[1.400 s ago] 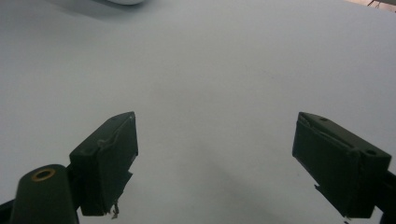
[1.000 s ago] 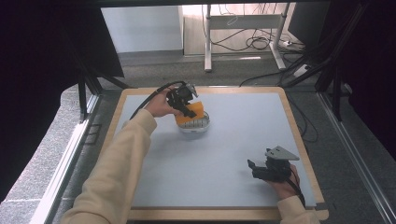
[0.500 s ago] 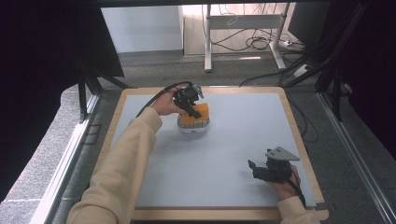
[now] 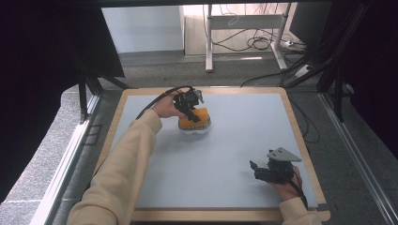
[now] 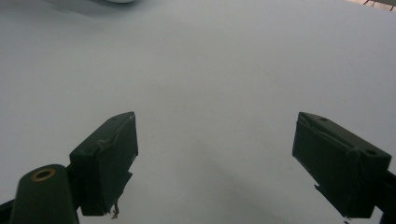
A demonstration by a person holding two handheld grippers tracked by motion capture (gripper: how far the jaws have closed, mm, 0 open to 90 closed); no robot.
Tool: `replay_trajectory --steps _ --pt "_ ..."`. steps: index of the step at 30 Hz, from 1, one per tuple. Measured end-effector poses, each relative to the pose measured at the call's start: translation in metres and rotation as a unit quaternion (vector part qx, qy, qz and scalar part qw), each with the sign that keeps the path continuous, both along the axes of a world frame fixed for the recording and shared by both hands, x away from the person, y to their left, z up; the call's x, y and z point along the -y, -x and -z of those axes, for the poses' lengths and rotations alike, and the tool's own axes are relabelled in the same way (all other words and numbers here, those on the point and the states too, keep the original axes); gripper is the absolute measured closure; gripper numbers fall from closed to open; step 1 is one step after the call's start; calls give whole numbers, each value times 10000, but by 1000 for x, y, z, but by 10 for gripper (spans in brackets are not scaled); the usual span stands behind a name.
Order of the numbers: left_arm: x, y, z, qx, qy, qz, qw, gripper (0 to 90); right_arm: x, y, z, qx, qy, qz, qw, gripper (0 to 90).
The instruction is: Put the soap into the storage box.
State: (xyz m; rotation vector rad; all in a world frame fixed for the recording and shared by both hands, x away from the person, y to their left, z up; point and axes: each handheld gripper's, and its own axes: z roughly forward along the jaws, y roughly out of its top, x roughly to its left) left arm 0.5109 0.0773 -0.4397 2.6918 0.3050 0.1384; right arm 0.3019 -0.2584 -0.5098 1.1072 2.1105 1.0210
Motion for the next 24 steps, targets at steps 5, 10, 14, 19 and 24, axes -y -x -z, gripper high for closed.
replay_trajectory --steps 5,10,14,19,24 --pt "2 -3 5 -24 -47 -84 10000 616 0 1 -1 6 -1 -11 10000 147" --pt "2 -4 1 50 184 -182 9997 588 0 0 0 -5 8 -19 10000 146" --pt "-2 -3 -5 222 198 -294 9991 486 -1 1 -1 12 -1 -27 10000 146" --pt "-4 -2 -7 438 123 -443 9980 376 -1 1 -1 6 13 -34 10000 146" --pt "-10 -1 -14 637 332 -613 9955 271 -2 1 0 6 16 -37 10000 146"
